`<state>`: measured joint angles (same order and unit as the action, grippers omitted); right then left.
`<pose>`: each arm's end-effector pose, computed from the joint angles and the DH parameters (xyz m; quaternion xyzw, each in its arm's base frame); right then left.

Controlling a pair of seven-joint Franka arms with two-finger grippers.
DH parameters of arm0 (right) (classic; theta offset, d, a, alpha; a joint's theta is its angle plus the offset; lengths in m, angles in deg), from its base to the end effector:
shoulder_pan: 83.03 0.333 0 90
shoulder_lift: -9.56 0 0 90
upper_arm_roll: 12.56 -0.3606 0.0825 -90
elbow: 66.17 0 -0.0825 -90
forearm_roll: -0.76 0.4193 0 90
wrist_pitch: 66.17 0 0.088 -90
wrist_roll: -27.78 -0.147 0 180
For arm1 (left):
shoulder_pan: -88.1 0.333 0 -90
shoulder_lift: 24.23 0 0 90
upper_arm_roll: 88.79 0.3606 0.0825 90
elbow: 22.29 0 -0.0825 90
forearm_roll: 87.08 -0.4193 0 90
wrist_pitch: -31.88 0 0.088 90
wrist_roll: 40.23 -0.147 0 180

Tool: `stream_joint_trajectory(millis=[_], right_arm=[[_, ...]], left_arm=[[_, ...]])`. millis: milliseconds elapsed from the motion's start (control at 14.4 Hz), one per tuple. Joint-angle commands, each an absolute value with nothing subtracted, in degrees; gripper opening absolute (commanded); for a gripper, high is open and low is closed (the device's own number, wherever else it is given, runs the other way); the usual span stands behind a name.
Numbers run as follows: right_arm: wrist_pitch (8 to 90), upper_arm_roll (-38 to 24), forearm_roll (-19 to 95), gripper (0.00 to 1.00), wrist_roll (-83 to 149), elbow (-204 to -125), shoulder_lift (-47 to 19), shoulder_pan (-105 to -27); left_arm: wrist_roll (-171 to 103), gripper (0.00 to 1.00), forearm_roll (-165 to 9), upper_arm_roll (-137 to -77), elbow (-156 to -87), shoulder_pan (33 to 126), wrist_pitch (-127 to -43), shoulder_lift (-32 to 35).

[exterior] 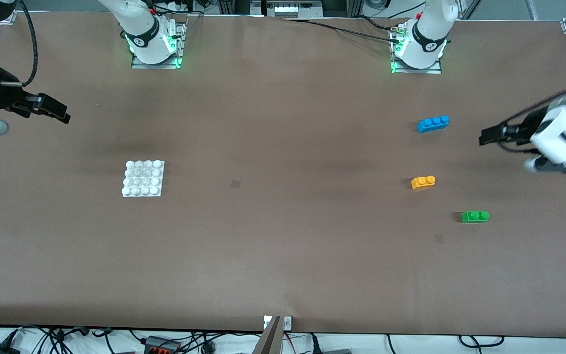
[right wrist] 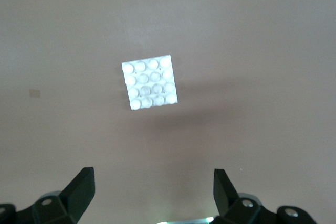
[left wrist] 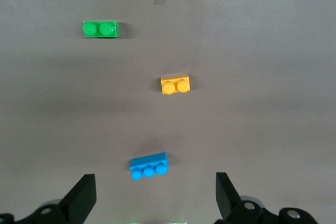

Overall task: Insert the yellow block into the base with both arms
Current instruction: 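Reach the left gripper to the yellow block while the right gripper reaches the base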

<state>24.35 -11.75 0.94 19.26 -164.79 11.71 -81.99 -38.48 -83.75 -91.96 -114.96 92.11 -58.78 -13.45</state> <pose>0.5671 0.0026 0.5758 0.9960 -0.0723 -0.0519 0.0021 0.6288 0.0030 0.4922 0.9929 0.0259 -0.1115 0.0331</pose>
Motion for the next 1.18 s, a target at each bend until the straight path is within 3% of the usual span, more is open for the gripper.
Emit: stream_joint_trajectory(millis=[0,139,277,555,693,832,1109], right_arm=[[19.37,-11.86,1.11,1.00,19.78,-162.59,10.70,-82.51],[12.62,-11.77,0.58,1.00,19.95,-161.71,9.30,-82.59],[11.88,-11.77,0.41,1.00,19.87,-160.13,6.93,-82.51],[13.19,-11.68,0.41,1.00,20.83,-159.77,-2.02,-82.51],[18.52,-11.77,0.41,1.00,20.75,-161.34,-6.60,-82.24],[29.05,-11.77,0.41,1.00,20.92,-166.34,-8.98,-82.50],[41.12,-11.86,2.60,1.00,31.62,-168.03,-16.97,-84.87]], left_arm=[[-35.23,1.00,-82.68,-92.22,-120.87,91.97,-67.22,-12.46],[-35.22,1.00,-82.68,-92.31,-127.99,91.61,-76.28,-12.46],[-35.14,1.00,-82.68,-92.49,-132.74,90.57,-83.84,-12.20],[-35.22,1.00,-82.77,-92.92,-135.39,89.16,-92.99,-7.89],[-35.05,1.00,-82.77,-93.27,-139.51,88.98,-99.57,-7.98],[-35.05,1.00,-82.86,-93.28,-142.68,88.89,-104.50,-7.71],[-35.66,1.00,-83.30,-93.28,-143.31,88.89,-108.47,-5.52]])
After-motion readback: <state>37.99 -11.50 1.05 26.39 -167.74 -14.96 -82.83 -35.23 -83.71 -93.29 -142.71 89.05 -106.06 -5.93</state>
